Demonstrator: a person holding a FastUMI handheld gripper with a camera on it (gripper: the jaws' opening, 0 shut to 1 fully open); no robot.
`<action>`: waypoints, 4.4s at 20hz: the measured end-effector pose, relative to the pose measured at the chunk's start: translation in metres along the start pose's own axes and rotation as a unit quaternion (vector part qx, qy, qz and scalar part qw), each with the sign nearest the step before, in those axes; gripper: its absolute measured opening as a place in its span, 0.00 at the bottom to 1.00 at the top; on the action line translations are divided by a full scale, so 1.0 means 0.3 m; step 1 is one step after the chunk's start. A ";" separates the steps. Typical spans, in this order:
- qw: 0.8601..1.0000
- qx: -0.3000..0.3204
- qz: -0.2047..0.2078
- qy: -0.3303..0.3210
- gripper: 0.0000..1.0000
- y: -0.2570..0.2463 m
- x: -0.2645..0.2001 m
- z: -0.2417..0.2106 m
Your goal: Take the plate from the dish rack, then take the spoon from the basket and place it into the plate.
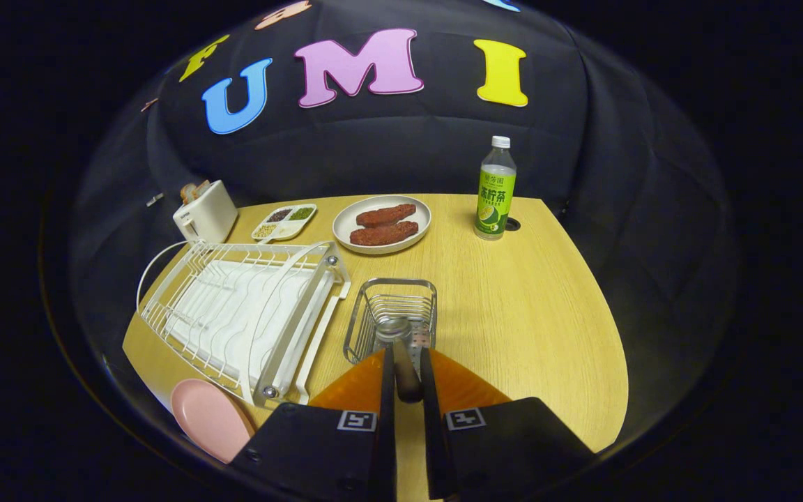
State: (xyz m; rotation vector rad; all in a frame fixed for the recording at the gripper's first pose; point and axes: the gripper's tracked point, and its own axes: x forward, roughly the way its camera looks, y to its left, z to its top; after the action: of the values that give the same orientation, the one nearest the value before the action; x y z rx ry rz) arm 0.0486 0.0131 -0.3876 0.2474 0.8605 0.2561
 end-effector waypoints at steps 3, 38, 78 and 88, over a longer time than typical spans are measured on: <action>1.000 0.006 0.003 0.000 0.15 0.021 -0.012 0.009; 0.986 -0.028 0.160 0.038 0.08 0.786 -0.323 -0.377; 0.955 -0.045 -0.046 -0.290 0.98 0.427 -0.805 0.568; 0.961 -0.049 -0.037 -0.270 0.98 0.381 -0.750 0.532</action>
State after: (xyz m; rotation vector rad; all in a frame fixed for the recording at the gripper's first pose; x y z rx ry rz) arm 0.0171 0.0310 -0.0913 0.1791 0.3144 0.1477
